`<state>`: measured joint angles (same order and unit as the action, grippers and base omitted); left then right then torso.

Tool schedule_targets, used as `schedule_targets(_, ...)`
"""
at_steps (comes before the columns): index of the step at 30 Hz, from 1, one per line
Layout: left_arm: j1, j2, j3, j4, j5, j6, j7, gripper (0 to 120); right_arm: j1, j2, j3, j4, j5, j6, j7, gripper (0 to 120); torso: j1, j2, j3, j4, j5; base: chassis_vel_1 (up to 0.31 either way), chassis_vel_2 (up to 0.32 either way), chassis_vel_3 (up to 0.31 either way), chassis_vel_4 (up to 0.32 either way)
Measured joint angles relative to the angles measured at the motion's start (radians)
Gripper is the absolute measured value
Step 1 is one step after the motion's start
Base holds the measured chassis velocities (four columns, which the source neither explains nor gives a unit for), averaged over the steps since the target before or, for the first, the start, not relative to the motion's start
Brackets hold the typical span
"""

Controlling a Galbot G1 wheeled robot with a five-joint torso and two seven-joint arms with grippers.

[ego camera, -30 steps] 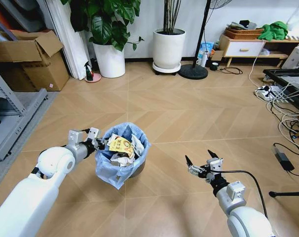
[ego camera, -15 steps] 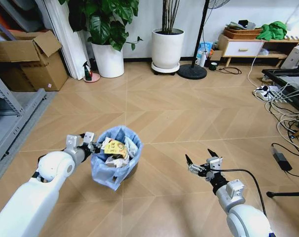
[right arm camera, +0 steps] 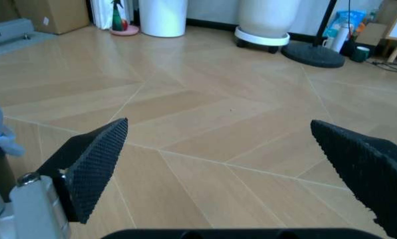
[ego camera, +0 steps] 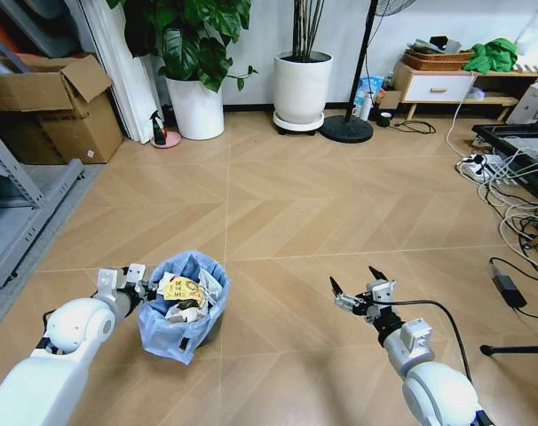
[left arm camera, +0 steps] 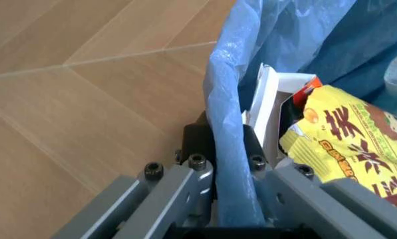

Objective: Pick up the trash bin and place the garbage on the floor into it.

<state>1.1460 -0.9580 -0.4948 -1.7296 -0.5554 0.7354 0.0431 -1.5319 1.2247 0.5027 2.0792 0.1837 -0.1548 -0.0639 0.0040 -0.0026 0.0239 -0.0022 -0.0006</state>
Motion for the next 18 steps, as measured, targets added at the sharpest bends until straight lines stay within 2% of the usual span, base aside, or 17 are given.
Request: schedule_targets(18, -0.018, -0.041, 0.002, 0.073, 0.023, -0.001, -0.002, 0, -0.014, -0.003, 0.017, 0.012, 0.002, 0.006, 0.000, 100, 0.000, 0.000, 0.000, 0.0000, -0.0001, 0.000, 0.000, 0.000, 0.000)
